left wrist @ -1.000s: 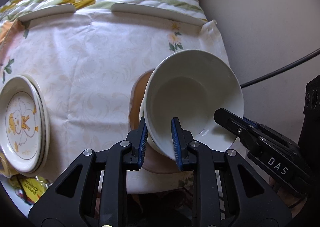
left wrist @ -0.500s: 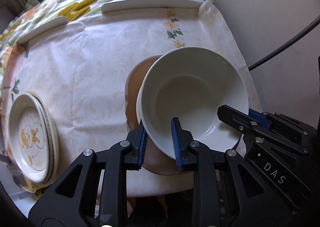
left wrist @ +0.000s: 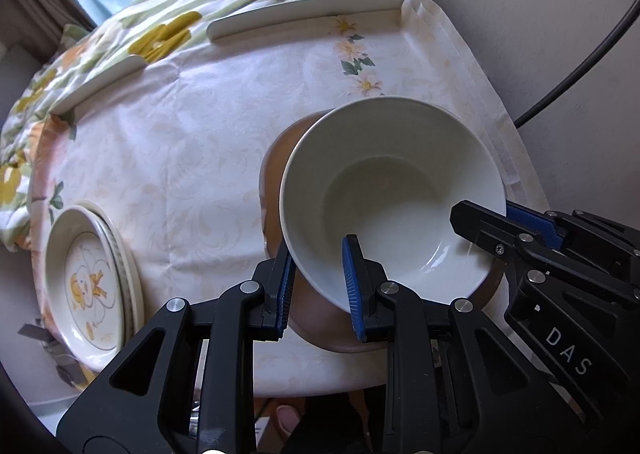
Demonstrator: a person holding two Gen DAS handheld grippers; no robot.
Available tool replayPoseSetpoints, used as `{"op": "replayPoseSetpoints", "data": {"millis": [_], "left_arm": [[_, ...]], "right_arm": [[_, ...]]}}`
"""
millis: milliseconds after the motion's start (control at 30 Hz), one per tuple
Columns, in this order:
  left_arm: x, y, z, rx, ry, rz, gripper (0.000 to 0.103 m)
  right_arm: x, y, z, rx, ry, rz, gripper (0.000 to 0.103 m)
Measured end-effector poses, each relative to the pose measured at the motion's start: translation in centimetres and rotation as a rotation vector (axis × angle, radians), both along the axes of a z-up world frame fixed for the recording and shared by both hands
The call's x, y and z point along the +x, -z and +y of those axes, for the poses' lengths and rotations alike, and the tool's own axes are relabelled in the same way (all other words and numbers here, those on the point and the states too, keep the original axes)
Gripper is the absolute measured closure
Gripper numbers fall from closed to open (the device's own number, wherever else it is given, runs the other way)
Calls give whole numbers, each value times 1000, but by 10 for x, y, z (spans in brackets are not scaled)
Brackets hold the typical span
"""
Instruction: Organize plates and bowls
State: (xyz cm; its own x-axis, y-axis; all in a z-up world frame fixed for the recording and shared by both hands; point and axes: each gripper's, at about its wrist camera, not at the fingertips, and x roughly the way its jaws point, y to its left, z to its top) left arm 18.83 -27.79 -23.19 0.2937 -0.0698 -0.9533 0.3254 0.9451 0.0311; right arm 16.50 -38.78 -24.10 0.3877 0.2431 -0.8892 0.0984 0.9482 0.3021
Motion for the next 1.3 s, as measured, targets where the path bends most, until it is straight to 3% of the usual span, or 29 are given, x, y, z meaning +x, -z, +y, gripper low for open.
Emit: {"op": "replayPoseSetpoints", "data": {"millis": [233,433,667,700,733,767,800,833,900,967,1067,1300], "left_arm": [[0,1,-2,25,-6,-8,82],[0,-3,2,2,-22,-2,82],[-8,-54,32,-51,-70,-91,80],[-11,-64,38,-59,-72,-111,78],[-14,-72,42,-64,-71,-126,61],[-18,-81,47,-70,-71,-146,26],[-22,-87,52,-70,-71,-172,8],[-27,-93,56,-70,-65,-205,0],[-33,-95,61,-59,-29,-225,0],[-30,-80,64,-29,-9,-147,0],[-25,-53,73,-41,14,-27,0],[-3,-7,62,-19,90,126,1]], "right_arm": [[-2,-2,-1,-2,-5,-9,87],[-2,-3,0,-3,-20,-11,87],[-15,-50,-16,8,-49,-103,87],[-17,-57,-19,10,-64,-105,87],[-19,-63,-20,14,-83,-104,87],[-22,-70,-22,12,-100,-104,87],[-25,-74,-23,7,-115,-112,81],[-29,-79,-24,-8,-133,-123,72],[-36,-81,-26,-53,-145,-129,12],[-40,-77,-28,-91,-138,-106,11],[-37,-61,-31,-155,-110,-3,11],[-17,-14,-16,-198,-171,160,11]]}}
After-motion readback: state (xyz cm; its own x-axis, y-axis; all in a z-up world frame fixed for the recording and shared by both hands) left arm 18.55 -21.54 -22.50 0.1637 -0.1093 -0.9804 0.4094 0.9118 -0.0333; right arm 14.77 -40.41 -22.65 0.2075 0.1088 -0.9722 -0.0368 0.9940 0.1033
